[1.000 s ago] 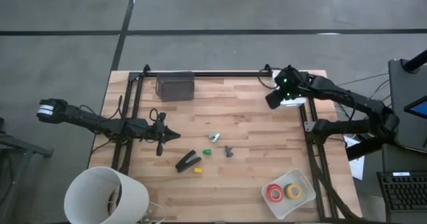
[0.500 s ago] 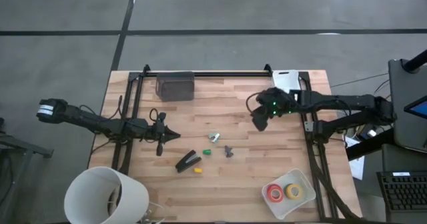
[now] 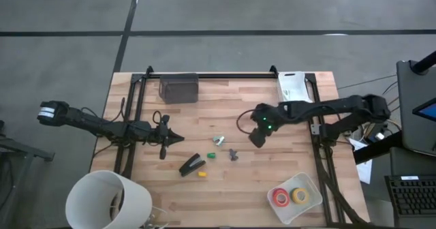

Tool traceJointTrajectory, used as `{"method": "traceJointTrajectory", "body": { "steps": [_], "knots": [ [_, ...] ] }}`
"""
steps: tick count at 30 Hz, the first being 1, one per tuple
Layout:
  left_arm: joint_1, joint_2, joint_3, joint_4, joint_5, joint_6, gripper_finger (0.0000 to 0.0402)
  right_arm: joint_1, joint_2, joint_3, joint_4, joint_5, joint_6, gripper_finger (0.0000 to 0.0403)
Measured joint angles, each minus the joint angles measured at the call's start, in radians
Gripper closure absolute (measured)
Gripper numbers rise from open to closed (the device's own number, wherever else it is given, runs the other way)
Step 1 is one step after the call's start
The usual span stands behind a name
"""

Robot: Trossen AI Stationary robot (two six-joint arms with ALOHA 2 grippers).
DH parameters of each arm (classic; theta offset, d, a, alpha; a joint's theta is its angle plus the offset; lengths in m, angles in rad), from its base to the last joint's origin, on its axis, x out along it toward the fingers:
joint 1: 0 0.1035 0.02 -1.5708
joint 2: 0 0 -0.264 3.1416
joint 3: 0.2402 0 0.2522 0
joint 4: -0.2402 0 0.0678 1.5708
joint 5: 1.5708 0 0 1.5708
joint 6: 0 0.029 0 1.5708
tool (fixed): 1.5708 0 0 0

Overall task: Pick and place Stapler, Stapler remover, tape
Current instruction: Put the blue staple remover into the top white bin

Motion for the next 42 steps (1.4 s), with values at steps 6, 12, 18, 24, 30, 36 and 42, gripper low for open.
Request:
{"method": "traceJointTrajectory", "body": {
  "steps": [6, 12, 18, 24, 30, 36, 42],
  "knots": [
    [0.0, 0.0, 0.0, 0.0, 0.0, 0.0, 0.0383, 0.008, 0.077, 0.0, 0.034, -0.048, 0.01, 0.0306],
    [0.0, 0.0, 0.0, 0.0, 0.0, 0.0, 0.0381, 0.03, 0.149, -0.007, 0.21, -0.192, 0.058, 0.0288],
    [0.0, 0.0, 0.0, 0.0, 0.0, 0.0, 0.0383, 0.04, 0.242, -0.007, 0.334, -0.257, 0.118, 0.0256],
    [0.0, 0.0, 0.0, 0.0, 0.0, 0.0, 0.038, 0.04, 0.285, -0.008, 0.349, -0.277, 0.142, 0.0223],
    [0.0, 0.0, 0.0, 0.0, 0.0, 0.0, 0.0383, 0.037, 0.298, -0.008, 0.397, -0.274, 0.179, 0.0214],
    [0.0, 0.0, 0.0, 0.0, 0.0, 0.0, 0.038, 0.037, 0.329, -0.008, 0.42, -0.274, 0.195, 0.0213],
    [0.0, 0.0, 0.0, 0.0, 0.0, 0.0, 0.0383, 0.037, 0.349, -0.008, 0.447, -0.262, 0.202, 0.0221]
  ]
}}
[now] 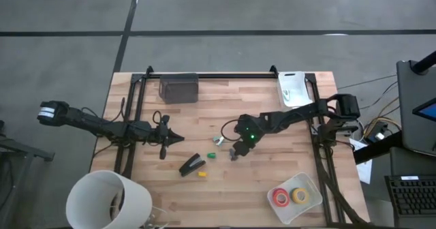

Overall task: Pick and place Stapler, Stapler remover, tape
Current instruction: Put the blue staple remover into the top white bin

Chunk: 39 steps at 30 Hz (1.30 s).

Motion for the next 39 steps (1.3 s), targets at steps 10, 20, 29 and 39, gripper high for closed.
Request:
{"method": "traceJointTrajectory", "body": {
  "steps": [10, 20, 29, 39],
  "knots": [
    [0.0, 0.0, 0.0, 0.0, 0.0, 0.0, 0.0382, -0.005, 0.0, 0.0, 0.019, 0.021, 0.02, 0.0246],
    [0.0, 0.0, 0.0, 0.0, 0.0, 0.0, 0.0381, 0.0, 0.0, 0.0, 0.019, 0.016, 0.042, 0.0275],
    [0.0, 0.0, 0.0, 0.0, 0.0, 0.0, 0.038, 0.008, 0.0, -0.001, 0.019, 0.012, 0.047, 0.0287],
    [0.0, 0.0, 0.0, 0.0, 0.0, 0.0, 0.0382, 0.02, 0.035, -0.002, 0.042, 0.017, 0.042, 0.0299]
  ]
}}
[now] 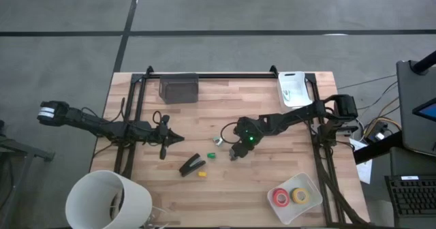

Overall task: Pick and place Stapler, Stapler remover, tape
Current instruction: Put the blue staple remover into the top white bin

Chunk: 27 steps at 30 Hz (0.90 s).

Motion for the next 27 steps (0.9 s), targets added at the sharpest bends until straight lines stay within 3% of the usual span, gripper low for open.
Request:
{"method": "traceJointTrajectory", "body": {
  "steps": [15, 27],
  "knots": [
    [0.0, 0.0, 0.0, 0.0, 0.0, 0.0, 0.038, -0.003, 0.027, 0.002, 0.034, -0.065, -0.016, 0.0343],
    [0.0, 0.0, 0.0, 0.0, 0.0, 0.0, 0.038, -0.104, 0.0, 0.002, 0.029, -0.113, -0.047, 0.0311]
  ]
}}
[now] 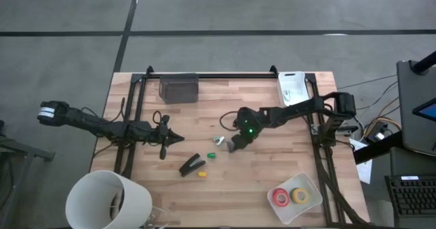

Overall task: Pick and place Stapler, Stapler remover, tape
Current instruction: Put the blue staple remover into the top white bin

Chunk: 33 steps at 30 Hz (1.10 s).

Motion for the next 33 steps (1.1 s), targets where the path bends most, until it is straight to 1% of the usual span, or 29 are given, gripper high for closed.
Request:
{"method": "traceJointTrajectory", "body": {
  "steps": [4, 10, 18, 23, 29, 33],
  "knots": [
    [0.0, 0.0, 0.0, 0.0, 0.0, 0.0, 0.0383, -0.03, -0.006, -0.003, -0.002, -0.046, 0.019, 0.0295],
    [0.0, 0.0, 0.0, 0.0, 0.0, 0.0, 0.0381, -0.065, 0.002, -0.003, 0.008, -0.05, 0.07, 0.0271],
    [0.0, 0.0, 0.0, 0.0, 0.0, 0.0, 0.0383, -0.064, 0.033, -0.003, 0.03, -0.05, 0.093, 0.0266],
    [0.0, 0.0, 0.0, 0.0, 0.0, 0.0, 0.038, -0.069, 0.034, -0.002, 0.057, -0.05, 0.1, 0.0276],
    [0.0, 0.0, 0.0, 0.0, 0.0, 0.0, 0.0383, -0.07, 0.037, -0.003, 0.061, -0.047, 0.1, 0.0301],
    [0.0, 0.0, 0.0, 0.0, 0.0, 0.0, 0.0381, -0.07, 0.037, -0.003, 0.064, -0.025, 0.1, 0.032]
  ]
}}
